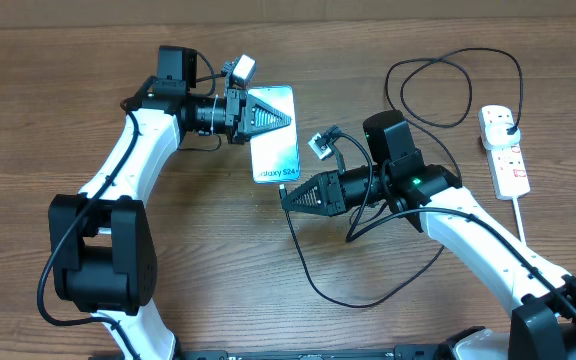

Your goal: Plug charger to phone and switch on socket

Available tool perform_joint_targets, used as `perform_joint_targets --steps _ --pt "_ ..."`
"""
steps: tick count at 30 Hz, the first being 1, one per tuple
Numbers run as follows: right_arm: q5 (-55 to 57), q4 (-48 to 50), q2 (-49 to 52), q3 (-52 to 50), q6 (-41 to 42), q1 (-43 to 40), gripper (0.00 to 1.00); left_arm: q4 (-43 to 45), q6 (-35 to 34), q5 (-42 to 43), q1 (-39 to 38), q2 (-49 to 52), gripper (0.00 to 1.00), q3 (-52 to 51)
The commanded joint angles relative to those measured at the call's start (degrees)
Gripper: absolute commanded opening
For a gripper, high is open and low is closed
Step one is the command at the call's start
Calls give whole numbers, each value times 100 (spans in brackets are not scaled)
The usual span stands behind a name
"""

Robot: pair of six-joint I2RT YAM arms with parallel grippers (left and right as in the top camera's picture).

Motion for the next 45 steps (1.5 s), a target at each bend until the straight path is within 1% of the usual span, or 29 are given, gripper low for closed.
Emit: perform_joint_targets --steps 1,4,7,9,12,16,18,19,22,24,26,29,31,34,39,45 --pt "-31 162 -35 76 173 33 4 72 -131 105 -35 -142 5 166" --pt "-26 286 -35 76 286 31 4 92 -195 105 -35 -142 4 166" --pt "-31 282 -35 76 289 20 4 304 -621 122 -35 -142 5 166" --pt "-57 282 -35 76 313 20 4 625 -981 57 -33 -162 4 166" --pt "-192 289 -37 76 417 20 4 997 -1338 -402 -33 -352 4 166" --pt "-208 417 -37 76 566 15 4 1082 -1392 -529 -66 -708 5 166" --pt "-240 688 -37 76 872 15 4 1097 -1392 -518 -74 -835 4 166" --pt "-463 1182 -37 76 1147 15 4 1126 -1394 -409 -57 -918 4 166" --pt "-750 2144 -37 76 1856 15 4 1276 -1532 -201 22 -1034 4 166" --pt "-835 2568 -37 76 2227 15 4 1563 -1738 -52 66 -1040 5 166" --pt "-942 2708 -37 76 2280 15 4 1742 -1808 92 98 -1040 4 166" --pt "-981 2728 -37 76 2295 9 4 2205 -2371 48 210 -1040 5 166" --pt "-979 2771 -37 76 2295 -48 4 2804 -3021 9 245 -1040 4 166" --pt "-984 2857 -37 76 2299 -146 4 3316 -3534 13 223 -1040 4 166" --pt "-977 3180 -37 76 2455 -293 4 3375 -3571 17 15 -1040 4 166" --pt "-977 3239 -37 76 2505 -293 4 3383 -3403 17 -160 -1040 4 166"
